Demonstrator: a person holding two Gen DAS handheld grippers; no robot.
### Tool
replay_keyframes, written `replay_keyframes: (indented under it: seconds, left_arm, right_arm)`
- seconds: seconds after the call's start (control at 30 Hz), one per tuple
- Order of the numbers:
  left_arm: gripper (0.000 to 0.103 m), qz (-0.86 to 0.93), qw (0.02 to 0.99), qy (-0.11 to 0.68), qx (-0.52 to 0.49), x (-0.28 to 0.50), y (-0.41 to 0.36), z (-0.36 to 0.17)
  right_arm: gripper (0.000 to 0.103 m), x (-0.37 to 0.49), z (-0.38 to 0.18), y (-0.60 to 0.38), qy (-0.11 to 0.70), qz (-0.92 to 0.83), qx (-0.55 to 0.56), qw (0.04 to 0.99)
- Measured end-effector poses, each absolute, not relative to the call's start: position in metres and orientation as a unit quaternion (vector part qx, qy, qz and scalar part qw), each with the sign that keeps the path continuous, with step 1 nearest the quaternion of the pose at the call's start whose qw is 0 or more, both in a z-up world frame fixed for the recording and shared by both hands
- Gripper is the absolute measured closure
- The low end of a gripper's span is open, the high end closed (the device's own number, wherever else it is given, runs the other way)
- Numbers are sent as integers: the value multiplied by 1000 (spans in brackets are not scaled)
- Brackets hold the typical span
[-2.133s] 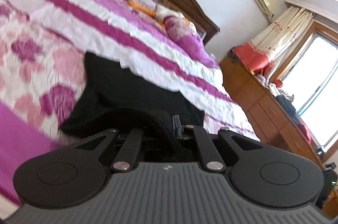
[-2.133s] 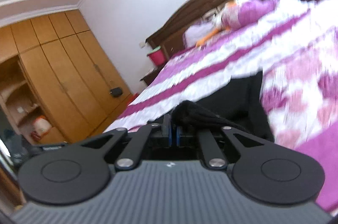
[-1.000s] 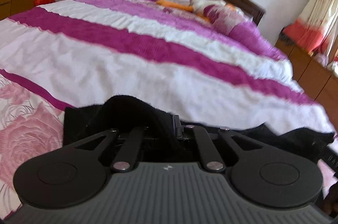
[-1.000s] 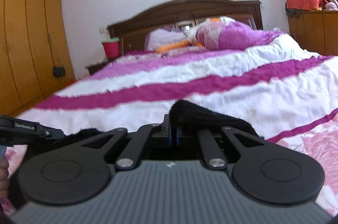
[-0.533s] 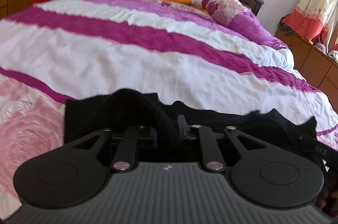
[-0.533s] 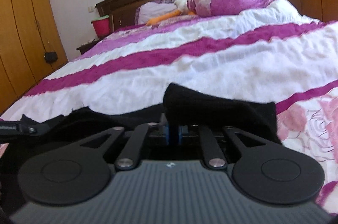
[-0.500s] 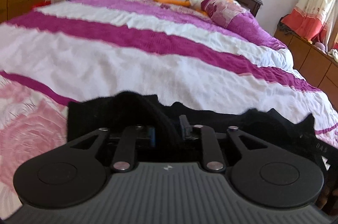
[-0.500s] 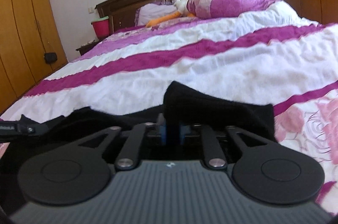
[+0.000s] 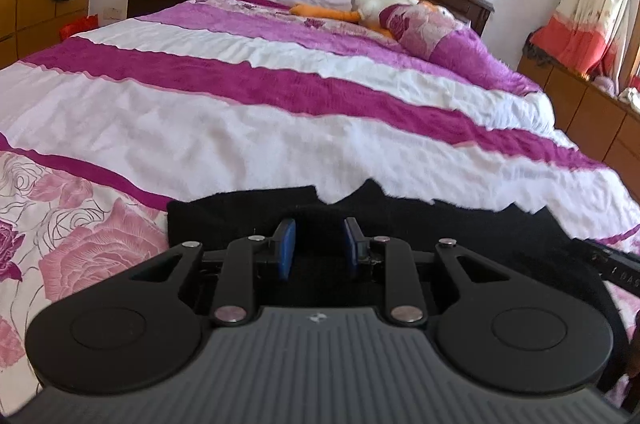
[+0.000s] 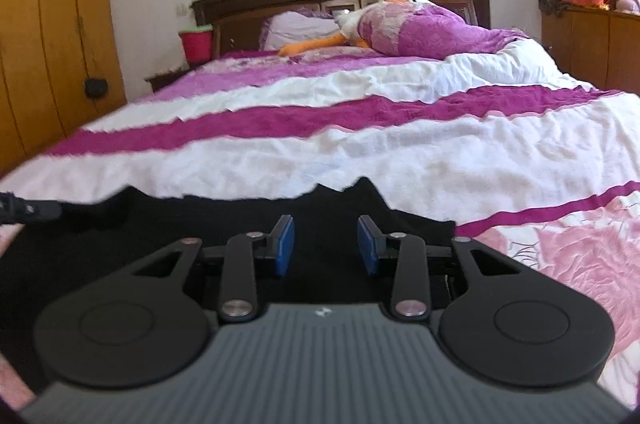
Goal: Fold small clothes
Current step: 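Lift the hem with both grippers and fold it toward the collar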
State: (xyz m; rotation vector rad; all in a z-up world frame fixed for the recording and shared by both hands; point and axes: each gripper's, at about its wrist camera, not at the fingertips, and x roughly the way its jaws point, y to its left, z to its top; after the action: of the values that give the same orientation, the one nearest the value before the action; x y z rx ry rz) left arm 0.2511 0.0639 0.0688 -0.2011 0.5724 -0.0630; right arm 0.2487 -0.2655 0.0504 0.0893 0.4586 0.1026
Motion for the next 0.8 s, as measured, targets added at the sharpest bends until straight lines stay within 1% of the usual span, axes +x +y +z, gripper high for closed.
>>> replay_keyframes:
  seconds: [0.13, 0.37, 0.43, 0.6, 0.8]
  left_arm:
    - [73, -12, 952, 292, -96, 266, 68, 55]
    - [73, 28, 950, 303, -70, 288, 79, 40]
    - [73, 32, 946, 310, -85, 291, 84, 35]
    - [73, 35, 943, 315, -99, 280, 93, 44]
    - [73, 18, 944, 317, -87, 239, 100, 68]
  right_arm:
    - [66, 262, 28, -268, 262, 35, 45, 963]
    - [67, 268, 17, -272, 266, 37, 58, 962]
    - [67, 270, 16, -275, 267, 41, 67, 960]
    - [67, 269, 20, -282, 269, 47, 92, 958]
    - [66, 239, 39, -298, 260, 35, 136, 955]
